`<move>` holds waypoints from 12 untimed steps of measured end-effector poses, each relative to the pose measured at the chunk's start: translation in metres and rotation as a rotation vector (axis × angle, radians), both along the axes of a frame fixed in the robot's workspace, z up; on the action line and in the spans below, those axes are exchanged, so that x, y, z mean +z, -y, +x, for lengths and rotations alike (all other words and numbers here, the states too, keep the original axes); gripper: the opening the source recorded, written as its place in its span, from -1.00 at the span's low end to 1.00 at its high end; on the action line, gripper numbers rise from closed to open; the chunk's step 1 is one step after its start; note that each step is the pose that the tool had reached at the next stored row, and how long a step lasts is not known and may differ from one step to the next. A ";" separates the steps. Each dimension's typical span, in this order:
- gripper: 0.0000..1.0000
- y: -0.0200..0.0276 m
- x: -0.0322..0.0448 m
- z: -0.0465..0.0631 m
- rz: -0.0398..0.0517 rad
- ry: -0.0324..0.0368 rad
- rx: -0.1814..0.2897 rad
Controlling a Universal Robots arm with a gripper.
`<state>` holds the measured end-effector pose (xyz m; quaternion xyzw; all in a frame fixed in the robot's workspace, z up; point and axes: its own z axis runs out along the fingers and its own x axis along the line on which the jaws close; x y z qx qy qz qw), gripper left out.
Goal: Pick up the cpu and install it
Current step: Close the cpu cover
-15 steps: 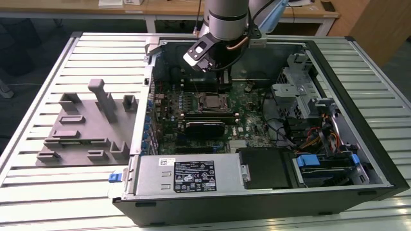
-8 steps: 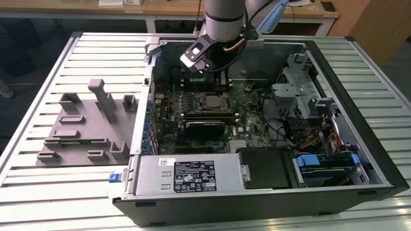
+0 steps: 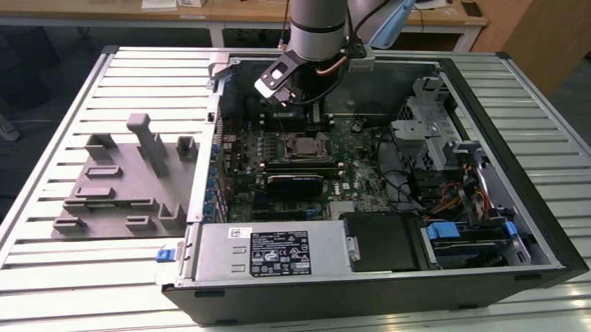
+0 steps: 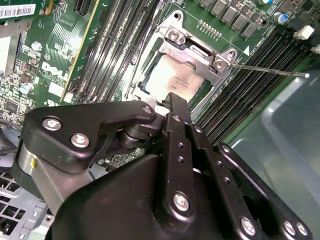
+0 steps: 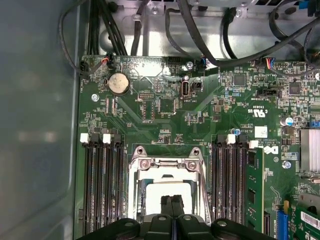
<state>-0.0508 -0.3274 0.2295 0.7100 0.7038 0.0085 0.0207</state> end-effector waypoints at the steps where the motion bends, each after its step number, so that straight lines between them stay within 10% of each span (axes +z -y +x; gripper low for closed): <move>1: -0.79 0.0000 0.0000 0.000 0.0000 0.0000 0.000; 12: -0.79 0.0000 -0.0015 0.000 0.0000 0.0000 0.159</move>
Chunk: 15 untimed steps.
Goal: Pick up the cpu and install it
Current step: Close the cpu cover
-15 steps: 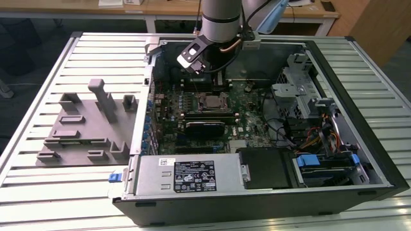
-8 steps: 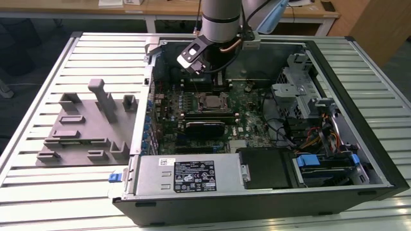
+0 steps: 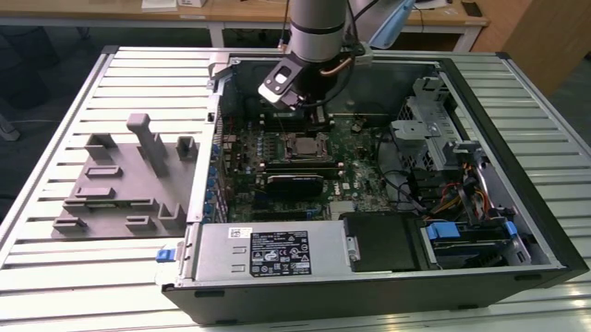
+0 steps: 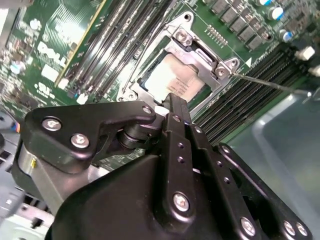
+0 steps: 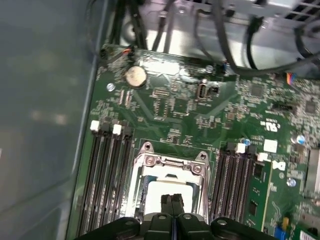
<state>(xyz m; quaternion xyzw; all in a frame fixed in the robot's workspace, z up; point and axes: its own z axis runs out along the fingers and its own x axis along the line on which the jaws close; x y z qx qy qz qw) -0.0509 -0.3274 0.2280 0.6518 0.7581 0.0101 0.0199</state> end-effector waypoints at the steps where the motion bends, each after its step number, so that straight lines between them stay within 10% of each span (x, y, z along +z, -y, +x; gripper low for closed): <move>1: -0.79 0.0000 -0.0002 0.000 0.0000 0.0000 0.018; 15: -0.79 0.0000 -0.0016 0.000 0.0000 0.0000 0.272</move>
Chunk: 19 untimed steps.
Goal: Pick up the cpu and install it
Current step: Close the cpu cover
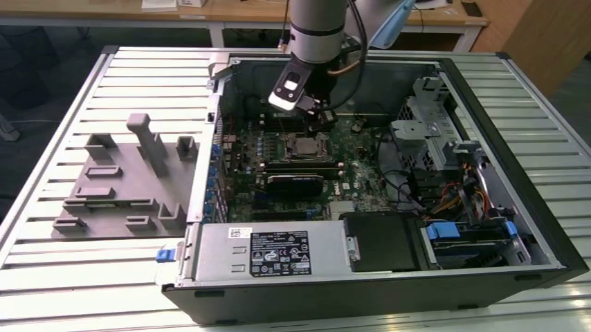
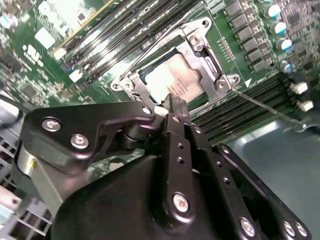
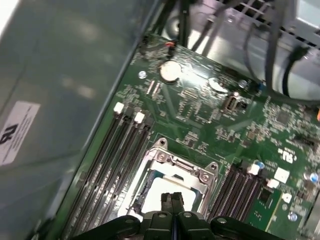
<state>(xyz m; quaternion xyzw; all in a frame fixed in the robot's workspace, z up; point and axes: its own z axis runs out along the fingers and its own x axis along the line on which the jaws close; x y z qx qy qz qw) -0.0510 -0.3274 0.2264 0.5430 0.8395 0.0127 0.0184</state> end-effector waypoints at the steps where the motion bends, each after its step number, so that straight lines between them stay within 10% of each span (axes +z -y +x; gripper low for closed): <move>1: -0.79 0.0000 -0.0001 0.000 0.0000 0.0000 0.019; 19: -0.79 0.0000 -0.0006 0.000 0.0001 0.0001 0.332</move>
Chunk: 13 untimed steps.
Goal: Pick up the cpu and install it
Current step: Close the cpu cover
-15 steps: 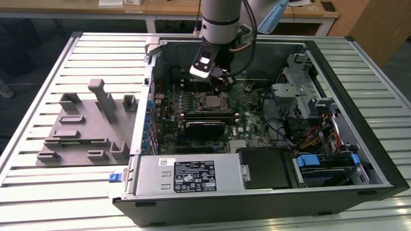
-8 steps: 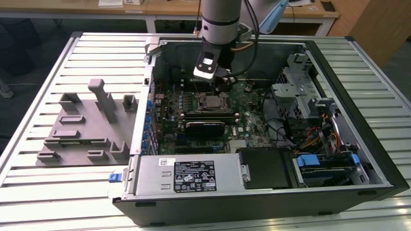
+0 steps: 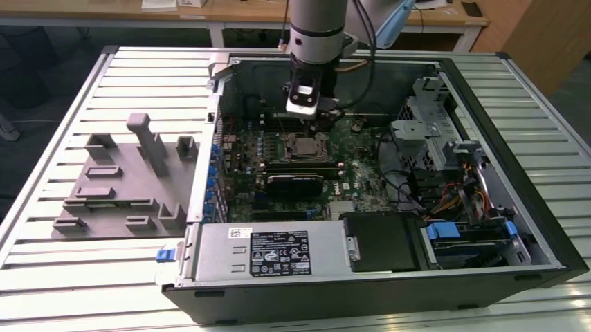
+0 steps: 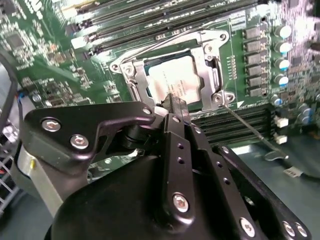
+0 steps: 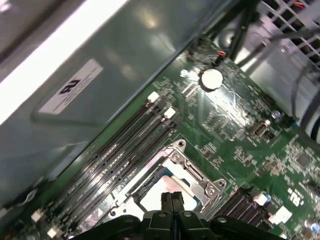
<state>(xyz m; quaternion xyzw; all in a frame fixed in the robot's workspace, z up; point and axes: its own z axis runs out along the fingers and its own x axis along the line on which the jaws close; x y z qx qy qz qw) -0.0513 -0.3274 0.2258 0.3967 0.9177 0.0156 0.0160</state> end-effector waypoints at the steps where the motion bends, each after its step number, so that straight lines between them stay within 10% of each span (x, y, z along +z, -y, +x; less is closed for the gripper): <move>1: -0.79 0.0000 0.0000 0.000 -0.0001 0.0000 0.017; 13: -0.79 0.0000 -0.0006 0.000 0.0000 0.0000 0.225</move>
